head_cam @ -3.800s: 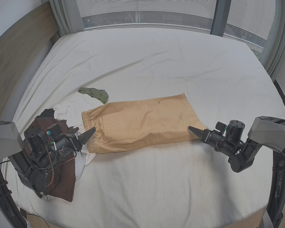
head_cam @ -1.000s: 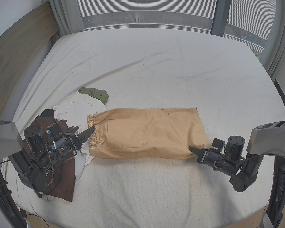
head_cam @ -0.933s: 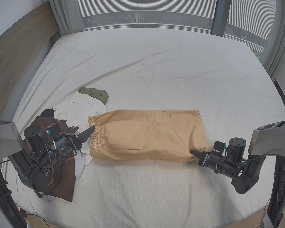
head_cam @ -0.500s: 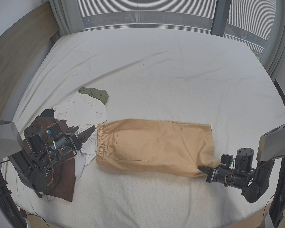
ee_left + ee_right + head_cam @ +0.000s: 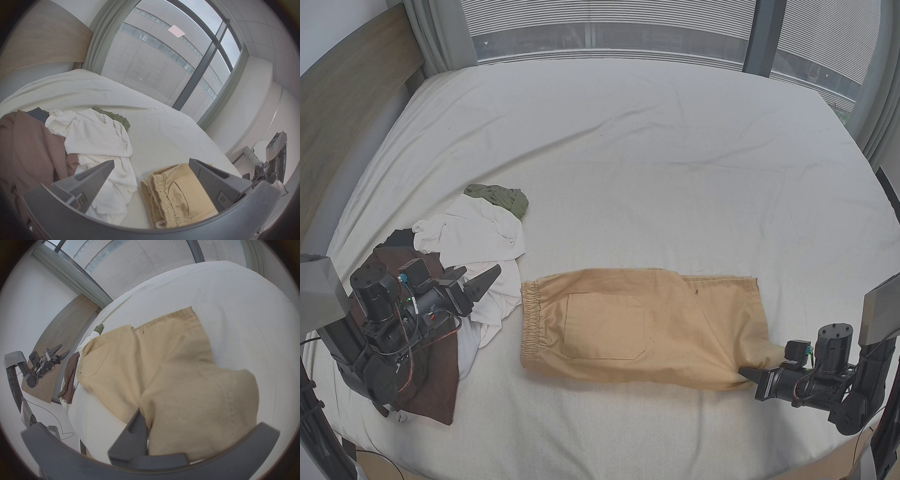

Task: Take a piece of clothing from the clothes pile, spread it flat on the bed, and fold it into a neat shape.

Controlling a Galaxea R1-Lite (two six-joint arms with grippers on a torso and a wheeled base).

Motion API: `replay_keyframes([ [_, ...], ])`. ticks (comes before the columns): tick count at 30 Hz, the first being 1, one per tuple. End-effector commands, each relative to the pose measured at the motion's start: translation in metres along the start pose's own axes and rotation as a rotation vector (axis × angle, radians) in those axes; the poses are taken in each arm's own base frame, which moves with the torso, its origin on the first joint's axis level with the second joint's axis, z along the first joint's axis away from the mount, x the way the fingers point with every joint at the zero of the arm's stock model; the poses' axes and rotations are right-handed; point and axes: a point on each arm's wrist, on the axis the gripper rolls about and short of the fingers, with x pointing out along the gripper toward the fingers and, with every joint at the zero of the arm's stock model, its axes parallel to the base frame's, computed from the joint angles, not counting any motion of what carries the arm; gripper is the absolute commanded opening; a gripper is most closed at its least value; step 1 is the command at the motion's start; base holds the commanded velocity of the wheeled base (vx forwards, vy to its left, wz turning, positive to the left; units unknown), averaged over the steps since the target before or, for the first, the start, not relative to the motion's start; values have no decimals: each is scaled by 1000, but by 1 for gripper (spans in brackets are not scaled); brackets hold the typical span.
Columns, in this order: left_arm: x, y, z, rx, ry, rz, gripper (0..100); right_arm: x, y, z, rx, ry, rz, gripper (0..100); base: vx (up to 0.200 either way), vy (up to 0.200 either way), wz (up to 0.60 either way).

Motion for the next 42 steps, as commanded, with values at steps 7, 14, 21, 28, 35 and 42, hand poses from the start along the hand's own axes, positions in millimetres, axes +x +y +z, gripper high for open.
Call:
replay_keyframes([
  [7, -1, -1, -2, -2, 7, -1, 100, -2, -8, -7, 25, 37, -38, 0, 0, 0, 0],
  [14, -1, -1, -4, -6, 18, 2, 100, 1, -7, -10, 23, 55, -31, 100, 0, 0, 0],
  [21, -4, -5, -11, -15, 51, -8, 100, 4, 4, -20, -7, 126, -13, 100, 0, 0, 0],
  [28, -7, -6, -26, -35, 112, -12, 100, 5, 29, -39, -61, 262, 69, 100, 0, 0, 0],
  [35, -6, -4, -34, -55, 148, -17, 100, 6, 50, -44, -116, 273, 175, 100, 0, 0, 0],
  [42, -8, -15, -47, -120, 210, -43, 100, 9, 69, -42, -173, 204, 289, 100, 0, 0, 0],
])
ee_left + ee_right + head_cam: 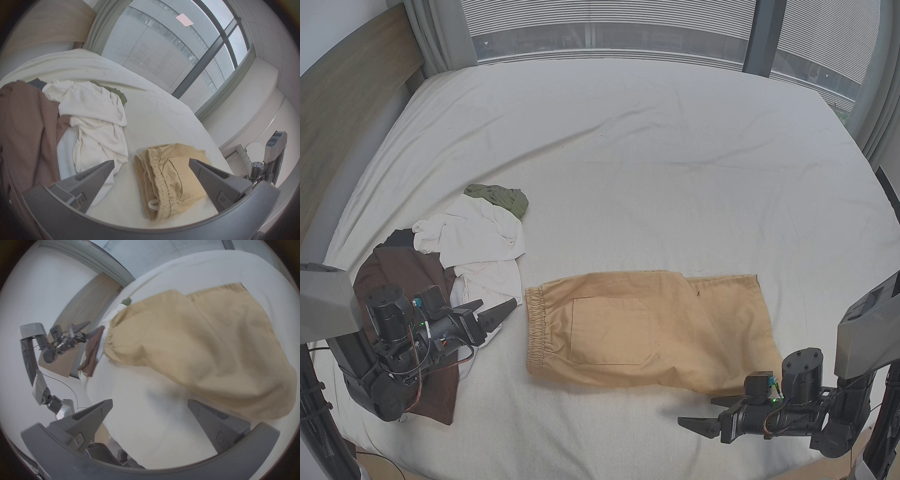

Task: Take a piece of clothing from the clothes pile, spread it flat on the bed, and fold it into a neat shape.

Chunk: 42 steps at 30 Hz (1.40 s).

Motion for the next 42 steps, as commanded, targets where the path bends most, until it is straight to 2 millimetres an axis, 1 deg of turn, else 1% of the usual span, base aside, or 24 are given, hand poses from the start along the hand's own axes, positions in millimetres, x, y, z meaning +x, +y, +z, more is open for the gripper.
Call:
replay_keyframes([
  [1, 4, -4, -18, -27, 74, -11, 100, 2, 13, -4, -36, 24, 59, 100, 0, 0, 0],
  [5, 8, -5, -30, -36, 119, -17, 100, 5, 21, 9, -65, -43, 97, 100, 0, 0, 0],
  [8, 11, -4, -37, -41, 143, -17, 100, 3, 25, 25, -78, -125, 119, 100, 0, 0, 0],
  [10, 14, -4, -41, -46, 158, -20, 100, 0, 30, 40, -84, -201, 137, 100, 0, 0, 0],
  [14, 18, -7, -46, -70, 177, -31, 100, -4, 30, 56, -69, -279, 148, 100, 0, 0, 0],
  [18, 22, -10, -52, -100, 193, -42, 100, -7, 26, 59, -58, -296, 131, 100, 0, 0, 0],
  [23, 29, -8, -56, -118, 201, -37, 100, -9, 19, 63, -51, -317, 110, 100, 0, 0, 0],
  [29, 35, -4, -68, -126, 234, -26, 100, -11, 11, 69, -44, -336, 100, 100, 0, 0, 0],
  [33, 37, -5, -72, -127, 245, -31, 100, -11, 9, 70, -42, -341, 97, 100, 0, 0, 0],
  [37, 40, -7, -80, -131, 270, -36, 100, -11, 8, 71, -42, -347, 95, 100, 0, 0, 0],
  [40, 41, -7, -80, -135, 271, -37, 100, -11, 8, 72, -44, -349, 95, 100, 0, 0, 0],
  [42, 45, -10, -80, -161, 266, -47, 100, -11, 9, 71, -45, -347, 95, 100, 0, 0, 0],
])
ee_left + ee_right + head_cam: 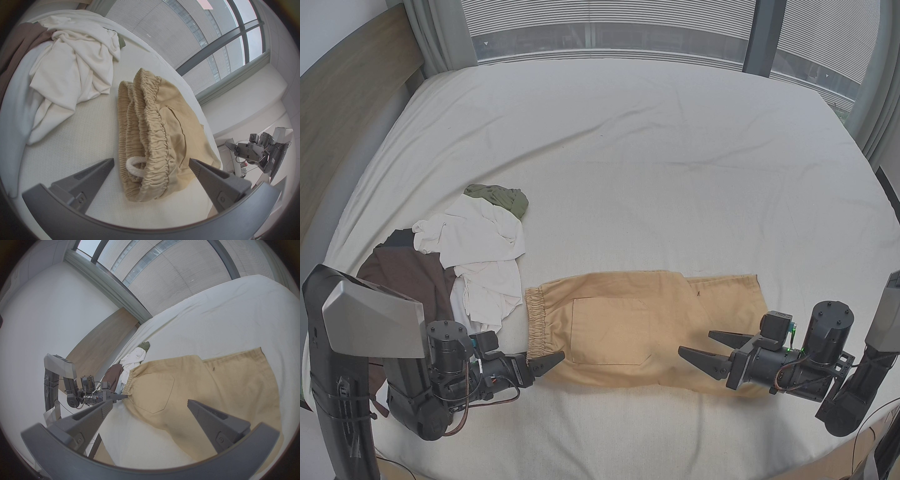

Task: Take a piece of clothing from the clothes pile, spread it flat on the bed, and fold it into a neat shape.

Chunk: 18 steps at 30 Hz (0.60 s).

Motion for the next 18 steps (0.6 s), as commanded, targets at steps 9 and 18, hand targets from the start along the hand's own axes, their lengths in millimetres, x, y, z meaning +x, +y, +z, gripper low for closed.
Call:
replay_keyframes([
  [9, 15, -7, 12, -146, -62, -27, 100, 1, 1, -1, -2, 6, 5, 100, 0, 0, 0],
  [18, 20, -10, 15, -189, -81, -42, 100, 1, 2, -1, -4, 6, 7, 100, 0, 0, 0],
])
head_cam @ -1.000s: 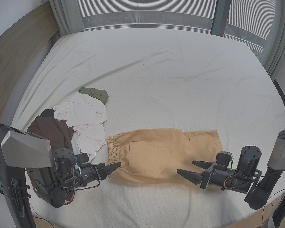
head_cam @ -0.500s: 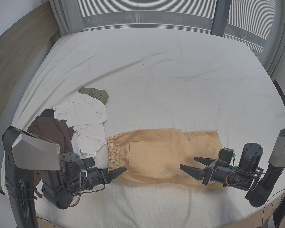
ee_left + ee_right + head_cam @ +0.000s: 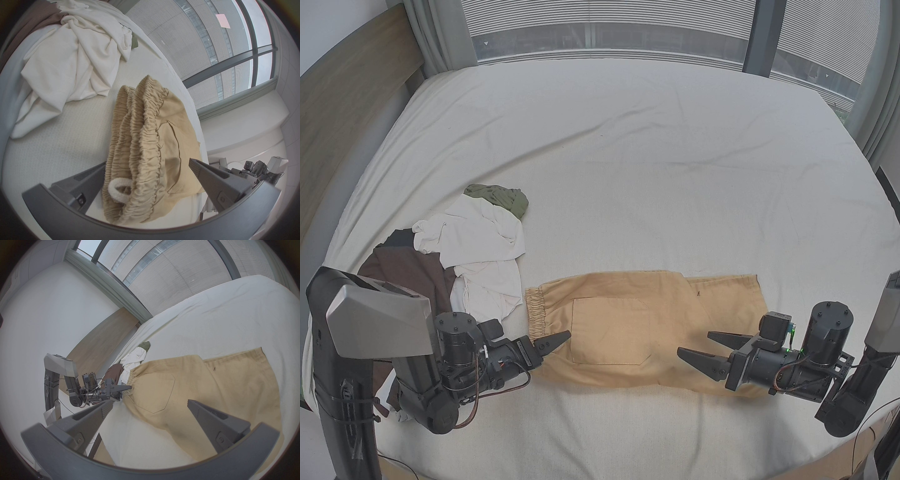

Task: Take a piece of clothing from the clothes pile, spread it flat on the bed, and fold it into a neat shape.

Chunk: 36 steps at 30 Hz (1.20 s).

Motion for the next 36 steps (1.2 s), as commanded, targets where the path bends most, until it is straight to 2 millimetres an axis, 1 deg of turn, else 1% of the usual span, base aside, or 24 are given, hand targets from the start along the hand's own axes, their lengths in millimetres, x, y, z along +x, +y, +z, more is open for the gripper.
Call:
replay_keyframes([
  [1, 2, -3, 1, -3, -6, -14, 100, 1, 0, -1, -1, 4, 2, 100, 0, 0, 0],
  [4, 6, -6, 4, -23, -18, -28, 100, 1, 0, 0, 0, 2, 0, 100, 0, 0, 0],
  [10, 8, -6, 5, -44, -45, -11, 100, 1, -1, -1, 0, 3, -1, 100, 0, 0, 0],
  [11, 8, -6, 5, -44, -45, -11, 0, 1, 0, -1, 0, 5, 0, 100, 0, 0, 0],
  [18, 4, -4, 3, -45, -34, 3, 0, 1, -1, -2, 0, 8, -1, 100, 0, 0, 0],
  [22, -3, -9, 9, -38, -53, 0, 0, 1, -2, -1, 1, 5, -6, 100, 0, 0, 0],
  [26, -23, -16, 19, -4, -83, 6, 0, 1, -3, 0, 3, 1, -9, 100, 0, 0, 0],
  [31, -37, -11, 24, 61, -95, 38, 0, 1, -6, 2, 2, -10, -20, 100, 0, 0, 0],
  [36, -42, -4, 21, 75, -71, 76, 0, 0, -6, 1, 4, -8, -21, 100, 0, 0, 0],
])
